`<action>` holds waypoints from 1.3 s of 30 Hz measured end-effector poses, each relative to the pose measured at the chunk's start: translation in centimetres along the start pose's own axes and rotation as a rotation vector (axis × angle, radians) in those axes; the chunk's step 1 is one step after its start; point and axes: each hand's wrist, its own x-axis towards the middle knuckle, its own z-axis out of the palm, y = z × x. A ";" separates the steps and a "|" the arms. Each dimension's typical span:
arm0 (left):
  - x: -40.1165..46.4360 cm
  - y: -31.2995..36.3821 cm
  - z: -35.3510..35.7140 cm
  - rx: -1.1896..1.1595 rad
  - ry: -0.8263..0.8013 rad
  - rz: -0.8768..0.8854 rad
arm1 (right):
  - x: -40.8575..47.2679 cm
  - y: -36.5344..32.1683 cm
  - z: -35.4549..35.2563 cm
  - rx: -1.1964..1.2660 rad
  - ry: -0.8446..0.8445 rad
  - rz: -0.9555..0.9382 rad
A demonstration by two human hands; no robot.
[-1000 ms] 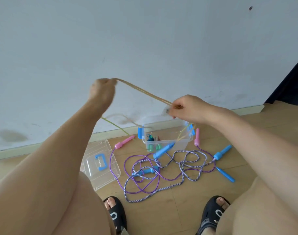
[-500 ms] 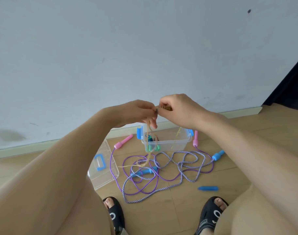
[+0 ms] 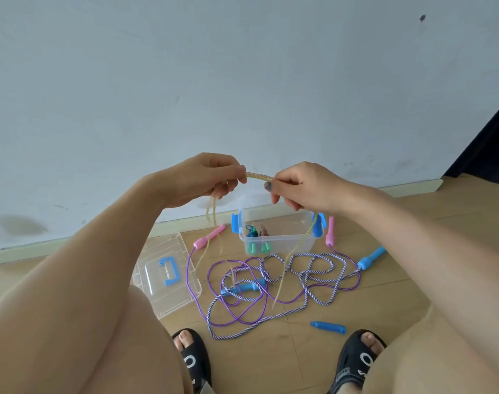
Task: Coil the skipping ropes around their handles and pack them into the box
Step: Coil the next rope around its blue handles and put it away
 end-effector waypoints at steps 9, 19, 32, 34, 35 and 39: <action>0.0 -1.3 -1.4 -0.084 0.046 -0.057 | -0.4 0.5 -0.5 0.182 -0.139 0.087; -0.2 -4.0 -3.5 -0.216 0.286 -0.165 | -0.3 0.8 -0.3 0.002 -0.101 0.169; 0.3 -0.7 0.7 0.134 -0.094 -0.046 | 0.1 -0.5 0.1 0.349 -0.125 0.106; 0.3 0.4 1.8 0.152 -0.145 0.003 | 0.1 -0.6 0.1 0.455 -0.166 0.113; 0.4 0.6 2.1 0.151 -0.153 0.024 | 0.0 -0.7 0.0 0.499 -0.187 0.115; 0.4 0.7 2.1 0.006 -0.152 0.074 | -0.3 -1.1 -0.4 0.575 -0.233 0.130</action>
